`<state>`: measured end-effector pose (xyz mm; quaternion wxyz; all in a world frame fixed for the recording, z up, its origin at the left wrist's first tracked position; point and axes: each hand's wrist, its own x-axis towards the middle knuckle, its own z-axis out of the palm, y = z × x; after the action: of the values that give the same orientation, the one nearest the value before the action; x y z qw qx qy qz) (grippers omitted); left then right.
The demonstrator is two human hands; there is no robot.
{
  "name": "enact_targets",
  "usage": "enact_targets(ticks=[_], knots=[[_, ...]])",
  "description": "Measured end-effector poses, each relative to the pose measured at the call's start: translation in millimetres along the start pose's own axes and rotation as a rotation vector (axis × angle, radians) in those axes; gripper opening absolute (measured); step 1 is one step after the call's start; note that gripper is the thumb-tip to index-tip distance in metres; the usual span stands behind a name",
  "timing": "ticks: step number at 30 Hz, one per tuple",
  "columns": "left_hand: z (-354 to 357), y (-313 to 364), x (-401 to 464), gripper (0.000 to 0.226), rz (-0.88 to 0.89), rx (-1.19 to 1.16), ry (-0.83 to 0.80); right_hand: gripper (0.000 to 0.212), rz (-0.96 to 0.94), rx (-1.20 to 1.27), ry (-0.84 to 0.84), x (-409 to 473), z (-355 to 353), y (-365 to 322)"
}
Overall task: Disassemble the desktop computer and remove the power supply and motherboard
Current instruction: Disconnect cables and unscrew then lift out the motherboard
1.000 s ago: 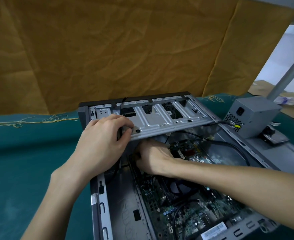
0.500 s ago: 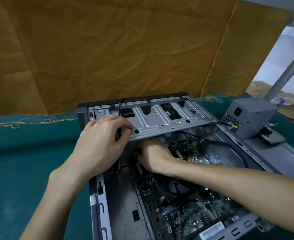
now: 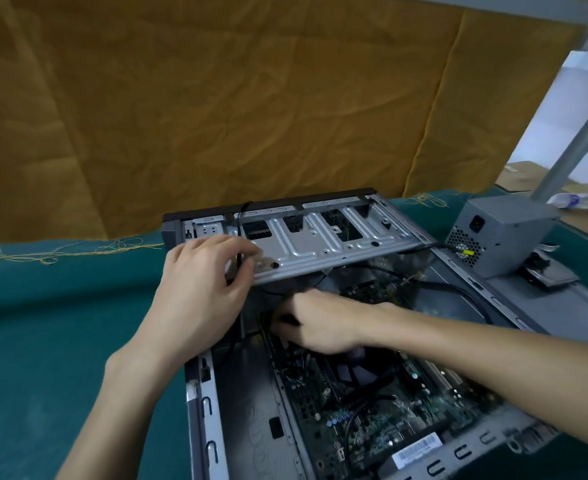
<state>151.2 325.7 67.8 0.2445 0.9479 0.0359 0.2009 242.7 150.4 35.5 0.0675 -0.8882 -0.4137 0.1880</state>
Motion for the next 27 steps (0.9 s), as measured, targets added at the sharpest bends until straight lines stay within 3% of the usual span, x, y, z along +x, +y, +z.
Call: enact_targets(ticks=[4, 7, 11, 17, 20, 23, 27], knots=[[0, -3, -9, 0.022, -0.03, 0.013, -0.015, 0.072, -0.092, -0.371, 0.096, -25, 4, -8], [1, 0, -9, 0.021, -0.038, 0.025, -0.011, 0.079, -0.067, -0.463, 0.11, -27, 5, -20], [0, -1, -10, 0.023, -0.039, 0.031, -0.034, 0.047, -0.042, -0.56, 0.029, -21, 6, -35], [-1, -2, -11, 0.038, -0.013, 0.104, -0.133, 0.029, -0.16, -0.719, 0.031, -18, 17, -35], [-2, 0, -12, 0.04, -0.016, 0.109, -0.138, 0.006, -0.163, -0.565, -0.06, -17, 16, -29], [-3, 1, -12, 0.04, -0.019, 0.103, -0.14, 0.012, -0.11, -0.361, -0.089, -12, 14, -14], [-3, 1, -12, 0.04, -0.022, 0.099, -0.142, 0.018, -0.103, -0.295, -0.015, -11, 23, -8]])
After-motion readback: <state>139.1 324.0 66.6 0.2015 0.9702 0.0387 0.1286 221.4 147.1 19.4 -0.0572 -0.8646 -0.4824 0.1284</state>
